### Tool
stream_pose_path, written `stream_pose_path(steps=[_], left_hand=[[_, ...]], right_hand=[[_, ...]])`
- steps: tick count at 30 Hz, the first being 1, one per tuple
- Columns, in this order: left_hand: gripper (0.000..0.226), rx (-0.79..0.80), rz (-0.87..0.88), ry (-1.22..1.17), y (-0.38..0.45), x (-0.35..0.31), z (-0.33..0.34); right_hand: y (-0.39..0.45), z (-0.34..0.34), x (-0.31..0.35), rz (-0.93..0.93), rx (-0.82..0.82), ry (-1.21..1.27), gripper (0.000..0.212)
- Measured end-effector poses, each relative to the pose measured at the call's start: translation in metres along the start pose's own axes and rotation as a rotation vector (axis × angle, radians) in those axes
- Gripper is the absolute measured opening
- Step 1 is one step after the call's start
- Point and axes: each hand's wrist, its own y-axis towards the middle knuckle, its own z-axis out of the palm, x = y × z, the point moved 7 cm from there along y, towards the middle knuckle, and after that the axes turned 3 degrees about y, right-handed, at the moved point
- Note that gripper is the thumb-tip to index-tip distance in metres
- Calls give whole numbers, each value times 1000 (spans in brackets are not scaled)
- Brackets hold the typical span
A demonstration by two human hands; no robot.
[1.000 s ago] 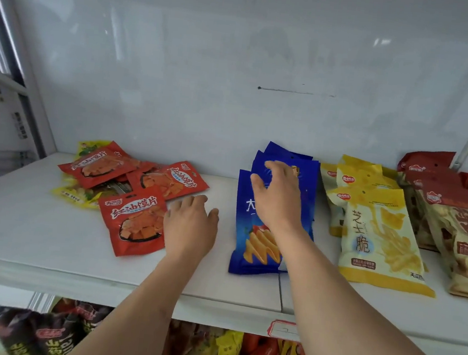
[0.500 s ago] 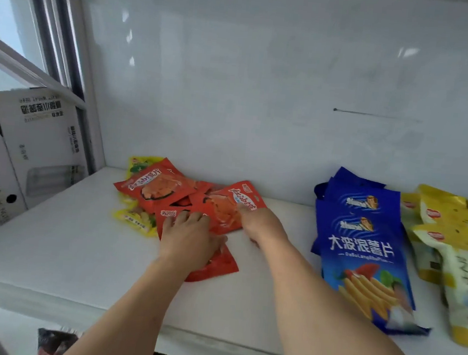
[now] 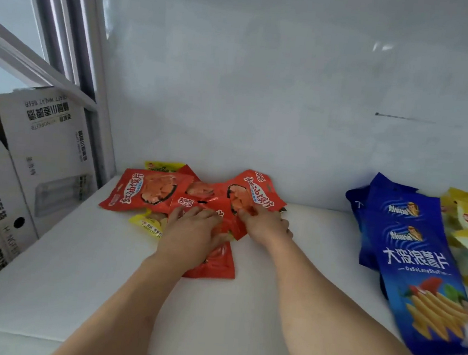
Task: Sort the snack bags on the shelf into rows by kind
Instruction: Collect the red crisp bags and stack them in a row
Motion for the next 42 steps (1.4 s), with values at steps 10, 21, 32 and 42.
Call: stream_pose_path(steps=[10, 21, 32, 42], left_hand=[[60, -124, -191, 5, -9, 37, -23], [73, -23, -461, -218, -33, 64, -20], [112, 172, -632, -45, -67, 67, -24], [106, 158, -610, -220, -63, 50, -33]], right_hand=[[1, 3, -3, 176, -239, 232, 91], [11, 14, -1, 125, -285, 248, 112], [-8, -3, -7, 98, -368, -22, 117], [-10, -3, -3, 47, -323, 119, 118]])
